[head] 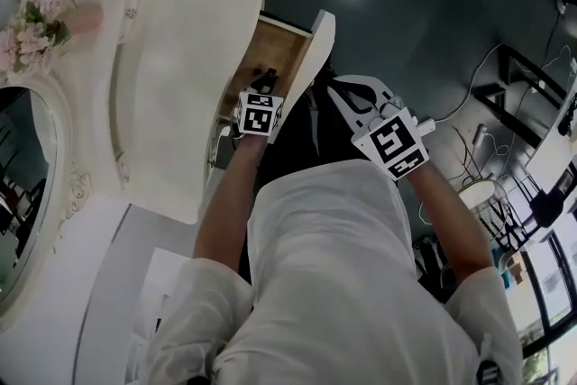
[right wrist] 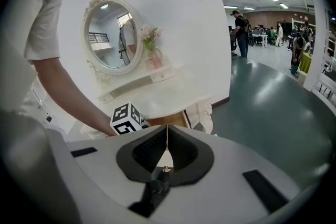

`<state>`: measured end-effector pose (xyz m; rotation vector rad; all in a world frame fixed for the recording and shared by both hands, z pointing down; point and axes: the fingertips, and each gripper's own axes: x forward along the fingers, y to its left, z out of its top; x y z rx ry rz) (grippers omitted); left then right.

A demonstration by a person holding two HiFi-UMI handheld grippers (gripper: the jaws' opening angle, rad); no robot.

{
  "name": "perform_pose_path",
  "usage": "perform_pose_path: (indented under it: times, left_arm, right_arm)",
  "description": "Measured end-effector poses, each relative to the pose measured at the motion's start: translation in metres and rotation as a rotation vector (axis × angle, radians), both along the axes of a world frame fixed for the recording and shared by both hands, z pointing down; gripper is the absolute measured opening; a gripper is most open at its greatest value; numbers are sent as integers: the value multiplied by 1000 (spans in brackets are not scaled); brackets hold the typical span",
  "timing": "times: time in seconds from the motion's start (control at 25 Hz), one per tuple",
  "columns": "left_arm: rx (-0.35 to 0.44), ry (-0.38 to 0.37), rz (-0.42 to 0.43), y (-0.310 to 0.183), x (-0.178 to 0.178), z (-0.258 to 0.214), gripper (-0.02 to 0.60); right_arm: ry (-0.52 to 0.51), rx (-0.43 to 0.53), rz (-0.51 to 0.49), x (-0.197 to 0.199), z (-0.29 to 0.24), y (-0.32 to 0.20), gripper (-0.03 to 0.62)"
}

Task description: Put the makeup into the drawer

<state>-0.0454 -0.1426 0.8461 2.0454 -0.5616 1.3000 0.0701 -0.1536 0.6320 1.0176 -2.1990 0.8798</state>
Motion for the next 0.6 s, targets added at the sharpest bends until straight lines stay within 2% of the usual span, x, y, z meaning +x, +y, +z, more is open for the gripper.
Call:
perform_pose_path:
  times: [0.2, 0.6]
  left_arm:
    - [-78, -43, -67, 5, -7, 30, 77]
    - [-150, -13, -125, -1, 7, 57, 78]
  right_arm:
    - [-23, -33, -24, -4, 14, -2, 29]
    - [-28, -66, -57, 11, 33, -10, 29]
